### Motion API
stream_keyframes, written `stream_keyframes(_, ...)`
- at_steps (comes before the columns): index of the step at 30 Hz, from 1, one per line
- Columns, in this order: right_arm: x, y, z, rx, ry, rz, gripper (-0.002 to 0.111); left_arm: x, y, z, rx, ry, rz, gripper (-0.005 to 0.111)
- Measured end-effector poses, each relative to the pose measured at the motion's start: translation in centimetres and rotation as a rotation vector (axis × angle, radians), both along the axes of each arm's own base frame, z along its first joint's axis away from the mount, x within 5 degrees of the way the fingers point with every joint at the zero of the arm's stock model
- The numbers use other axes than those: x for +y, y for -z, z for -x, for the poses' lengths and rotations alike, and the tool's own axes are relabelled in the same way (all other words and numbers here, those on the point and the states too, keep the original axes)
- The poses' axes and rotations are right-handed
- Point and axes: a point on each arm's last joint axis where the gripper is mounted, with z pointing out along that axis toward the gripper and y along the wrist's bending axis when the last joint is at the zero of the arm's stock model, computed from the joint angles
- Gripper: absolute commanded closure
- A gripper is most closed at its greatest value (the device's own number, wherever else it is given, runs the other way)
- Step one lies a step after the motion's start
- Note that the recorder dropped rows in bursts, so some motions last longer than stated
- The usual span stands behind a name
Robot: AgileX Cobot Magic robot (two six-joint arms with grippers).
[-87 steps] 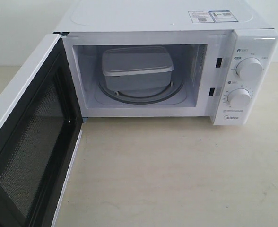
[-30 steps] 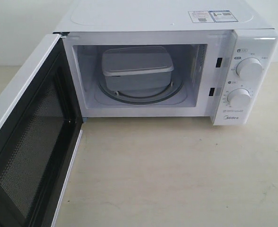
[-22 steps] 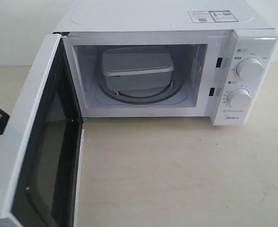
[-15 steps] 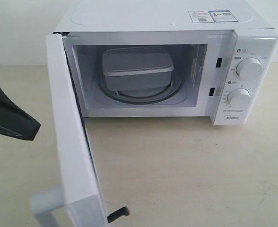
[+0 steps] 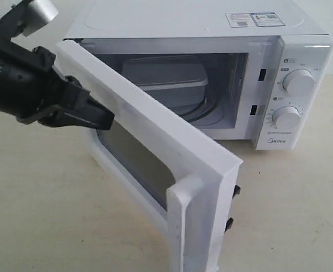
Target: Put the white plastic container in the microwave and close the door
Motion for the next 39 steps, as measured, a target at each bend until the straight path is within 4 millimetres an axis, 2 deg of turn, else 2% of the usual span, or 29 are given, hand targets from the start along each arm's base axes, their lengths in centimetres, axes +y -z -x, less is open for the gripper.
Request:
stream_keyframes(7, 0.0, 0.0, 0.0, 0.0, 0.0, 0.0, 0.108, -0.9, -1.1, -3.5, -0.158, -0.073, 0.03, 0.102)
stream_keyframes(12, 0.0, 0.0, 0.0, 0.0, 0.0, 0.0, 0.108, -1.8, -0.3, -5.9, -0.188, -0.048, 0.002, 0.102)
stream_keyframes(21, 0.0, 0.0, 0.0, 0.0, 0.0, 0.0, 0.108, -1.1, -3.6, -4.2, -0.308, -0.028, 0.023, 0.102)
stream_keyframes(27, 0.0, -0.1, 0.0, -0.009, -0.001, 0.01, 0.108, -1.0, -3.9, -3.8, -0.31, -0.006, 0.022, 0.102)
stream_keyframes(30, 0.0, -0.7, -0.2, -0.08, -0.008, 0.024, 0.108, -1.1, -3.8, -3.7, -0.303, 0.002, 0.021, 0.102)
stream_keyframes(33, 0.3, -1.9, -0.3, -0.216, -0.015, -0.109, 0.108, -1.1, -3.8, -3.7, -0.3, 0.005, 0.021, 0.102)
stream_keyframes(36, 0.3, -3.6, -0.2, -0.399, -0.017, -0.375, 0.108, -1.1, -3.8, -3.6, -0.296, 0.01, 0.021, 0.102)
stream_keyframes(39, 0.0, -5.6, 0.3, -0.629, -0.031, -0.569, 0.108, -1.0, -3.6, -3.6, -0.307, 0.028, -0.013, 0.102)
